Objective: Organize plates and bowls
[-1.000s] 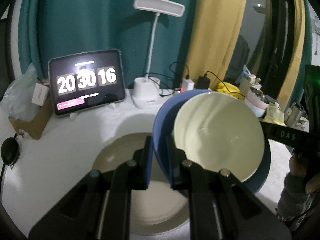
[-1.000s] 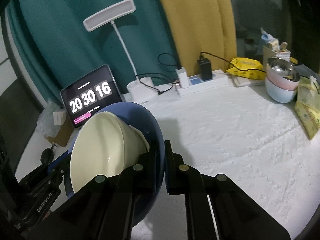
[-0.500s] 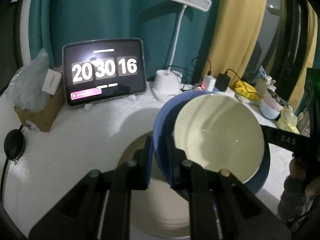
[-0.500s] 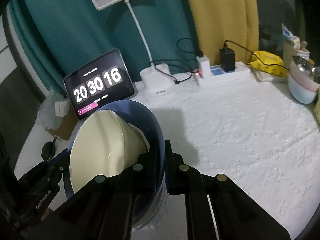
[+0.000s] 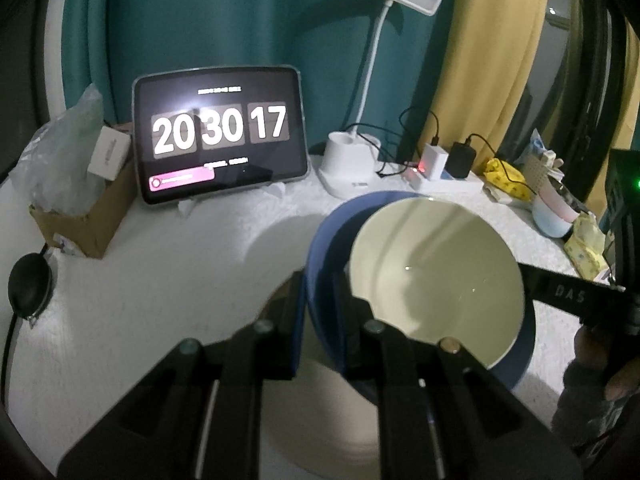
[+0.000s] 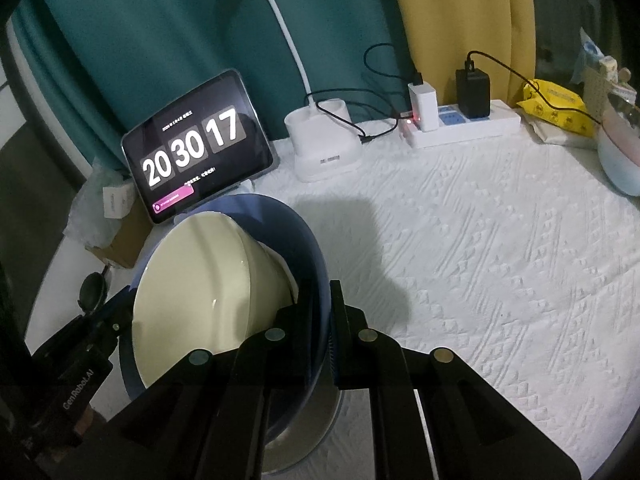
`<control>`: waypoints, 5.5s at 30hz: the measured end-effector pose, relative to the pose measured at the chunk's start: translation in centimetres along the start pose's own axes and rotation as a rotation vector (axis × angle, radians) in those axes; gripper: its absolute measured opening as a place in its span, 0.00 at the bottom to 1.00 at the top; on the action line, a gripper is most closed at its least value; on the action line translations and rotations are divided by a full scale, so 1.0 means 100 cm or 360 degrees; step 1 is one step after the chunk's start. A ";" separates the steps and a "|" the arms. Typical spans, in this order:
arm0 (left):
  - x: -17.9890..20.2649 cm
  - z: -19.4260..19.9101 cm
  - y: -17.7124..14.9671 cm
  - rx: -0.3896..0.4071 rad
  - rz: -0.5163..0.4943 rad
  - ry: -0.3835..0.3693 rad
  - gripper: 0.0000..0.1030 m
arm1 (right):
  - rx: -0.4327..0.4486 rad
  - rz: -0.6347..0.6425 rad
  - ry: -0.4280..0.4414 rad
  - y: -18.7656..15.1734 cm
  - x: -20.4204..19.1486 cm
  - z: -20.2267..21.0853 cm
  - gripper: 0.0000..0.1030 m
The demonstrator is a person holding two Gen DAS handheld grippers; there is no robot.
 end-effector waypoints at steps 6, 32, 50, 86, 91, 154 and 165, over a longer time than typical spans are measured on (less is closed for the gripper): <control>-0.001 0.000 -0.001 0.0003 -0.0007 0.0003 0.11 | -0.0014 -0.0003 0.0004 -0.001 0.001 -0.002 0.09; 0.006 0.010 -0.005 0.0044 -0.0157 0.0134 0.15 | -0.0010 0.0047 -0.0015 -0.009 -0.003 0.002 0.12; 0.013 0.023 -0.016 0.0048 -0.0142 0.0189 0.17 | 0.0032 0.0212 -0.0182 -0.016 0.002 0.018 0.51; 0.059 0.108 -0.036 0.0202 -0.0126 0.0074 0.56 | 0.0152 0.0224 -0.0210 -0.048 0.014 0.099 0.54; 0.068 0.121 -0.040 0.0227 -0.0119 0.0052 0.64 | 0.0184 0.0221 -0.0225 -0.054 0.019 0.119 0.54; 0.127 0.297 0.008 0.0723 -0.0212 0.0123 0.77 | 0.0858 0.0354 -0.0304 -0.050 0.015 0.351 0.55; 0.115 0.308 0.026 0.0773 -0.0180 0.0135 0.77 | 0.0920 0.0375 -0.0315 -0.043 0.005 0.366 0.56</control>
Point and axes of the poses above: each gripper's, at about its wrist camera, not at the fingertips, and z roughly against the way its jaws point, x to its right, y to its top, the point moved 3 cm from there along -z, roughly the way its jaws point, and after that the axes turned 8 degrees about x, right-handed, at the moved point
